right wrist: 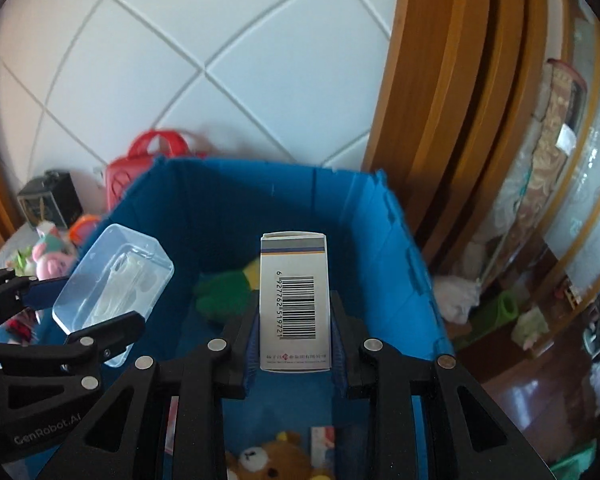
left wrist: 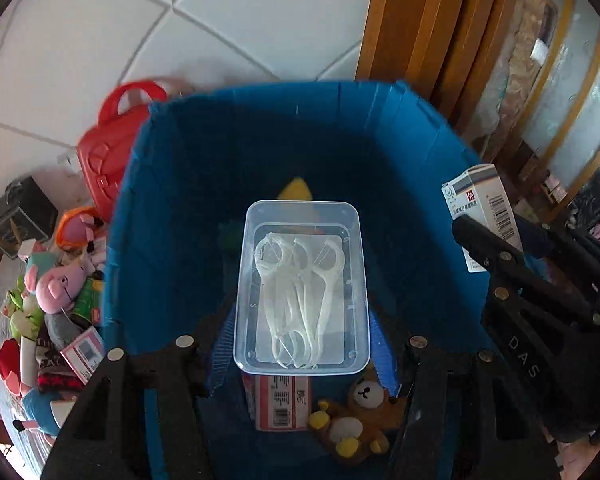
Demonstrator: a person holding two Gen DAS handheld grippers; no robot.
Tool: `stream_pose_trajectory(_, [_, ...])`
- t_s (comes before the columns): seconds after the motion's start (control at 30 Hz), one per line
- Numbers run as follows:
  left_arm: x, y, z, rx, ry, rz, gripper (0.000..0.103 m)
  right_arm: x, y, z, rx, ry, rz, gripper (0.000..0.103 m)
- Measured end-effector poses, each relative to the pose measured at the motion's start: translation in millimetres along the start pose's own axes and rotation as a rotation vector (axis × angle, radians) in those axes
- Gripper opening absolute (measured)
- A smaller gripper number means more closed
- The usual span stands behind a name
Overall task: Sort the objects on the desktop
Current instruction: 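Carry both boxes over the blue crate and open both tools to drop them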
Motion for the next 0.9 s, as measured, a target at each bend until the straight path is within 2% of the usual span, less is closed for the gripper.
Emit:
stream_pose_trajectory(0.1, [-19, -27, 66, 0.159, 0.055, 0.063, 0.058, -23, -34, 71, 0.206, 0.066, 0.037, 0.029])
stream_pose_trajectory(0.23, [-32, -69, 126, 0.358, 0.104, 0.138, 0.058, -32, -107, 148, 0.521, 0.164, 0.121, 0.029])
stream_pose_trajectory(0.3, [-37, -81, 137, 0.399, 0.116, 0.177, 0.058, -29, -138, 170, 0.644, 0.177, 0.12, 0.029])
stream_pose_trajectory(0.37, [-41, -87, 138, 0.387, 0.143, 0.216, 0.058, -27, -160, 181, 0.739, 0.203, 0.142, 0.029])
stream_pose_trajectory(0.43, [-44, -88, 138, 0.394, 0.143, 0.224, 0.058, -26, -170, 183, 0.775, 0.188, 0.128, 0.03])
stream_pose_trajectory(0.5, [-42, -90, 137, 0.392, 0.139, 0.217, 0.058, -29, -173, 182, 0.779, 0.176, 0.133, 0.03])
stream_pose_trajectory(0.57, [-40, -90, 134, 0.38, 0.138, 0.21, 0.058, -34, -173, 180, 0.774, 0.161, 0.136, 0.035])
stream_pose_trajectory(0.63, [-40, -89, 133, 0.386, 0.122, 0.202, 0.058, -36, -169, 179, 0.766, 0.151, 0.132, 0.043])
stream_pose_trajectory(0.7, [-42, -85, 136, 0.401, 0.116, 0.207, 0.058, -39, -167, 177, 0.757, 0.143, 0.125, 0.057])
stream_pose_trajectory(0.9, [-46, -77, 130, 0.365, 0.112, 0.214, 0.058, -41, -153, 168, 0.721, 0.099, 0.132, 0.074])
Point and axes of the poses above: each gripper's, at about its wrist camera, not at the fingertips, and z roughly the way its jaws point, x to its left, y to its top, the point moved 4 cm from there along z, roughly the way its jaws point, and after that the axes turned 13 degrees about y, right-handed, at the moved point
